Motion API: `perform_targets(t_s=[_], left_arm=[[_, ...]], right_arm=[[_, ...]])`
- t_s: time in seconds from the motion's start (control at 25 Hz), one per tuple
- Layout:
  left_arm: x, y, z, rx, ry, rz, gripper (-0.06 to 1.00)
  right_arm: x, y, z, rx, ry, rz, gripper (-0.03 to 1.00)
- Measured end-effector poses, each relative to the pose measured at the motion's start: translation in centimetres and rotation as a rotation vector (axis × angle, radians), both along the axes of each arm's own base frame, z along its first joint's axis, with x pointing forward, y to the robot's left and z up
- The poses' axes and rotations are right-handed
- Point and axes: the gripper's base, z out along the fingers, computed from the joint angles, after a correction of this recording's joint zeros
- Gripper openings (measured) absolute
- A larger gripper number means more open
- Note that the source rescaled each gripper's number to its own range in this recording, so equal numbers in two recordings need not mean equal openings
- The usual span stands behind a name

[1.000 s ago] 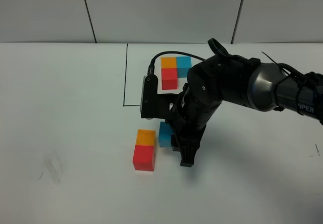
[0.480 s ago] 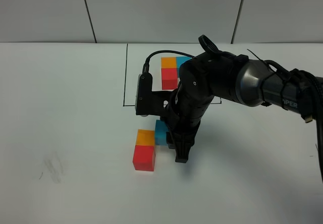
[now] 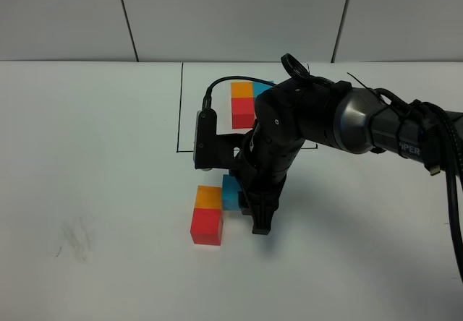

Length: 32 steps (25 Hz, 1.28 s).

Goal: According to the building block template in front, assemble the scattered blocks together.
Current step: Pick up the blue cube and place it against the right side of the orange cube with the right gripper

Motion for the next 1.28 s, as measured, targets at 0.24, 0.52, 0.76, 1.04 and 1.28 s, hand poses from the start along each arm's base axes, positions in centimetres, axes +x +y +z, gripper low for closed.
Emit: perform_targets(t_s=[0.24, 0.52, 0.76, 1.04, 1.28], left_arm=[[0.0, 0.0, 0.0, 0.000, 0.000, 0.000, 0.01], [0.0, 0.0, 0.0, 0.001, 0.000, 0.000, 0.01], [0.0, 0.0, 0.0, 0.001, 0.000, 0.000, 0.01], [0.0, 0.0, 0.0, 0.001, 0.000, 0.000, 0.01], [0.0, 0.0, 0.0, 0.001, 0.000, 0.000, 0.01]], right_arm=[[0.1, 0.1, -0.7, -0.009, 0.010, 0.005, 0.52], [0.2, 0.1, -1.4, -0.016, 0.018, 0.005, 0.52], [0.2, 0.1, -1.4, -0.014, 0.013, 0.008, 0.52], [0.4, 0.3, -1.4, -0.013, 0.008, 0.015, 0.52], [1.0, 0.8, -1.5, -0.013, 0.010, 0.020, 0.52]])
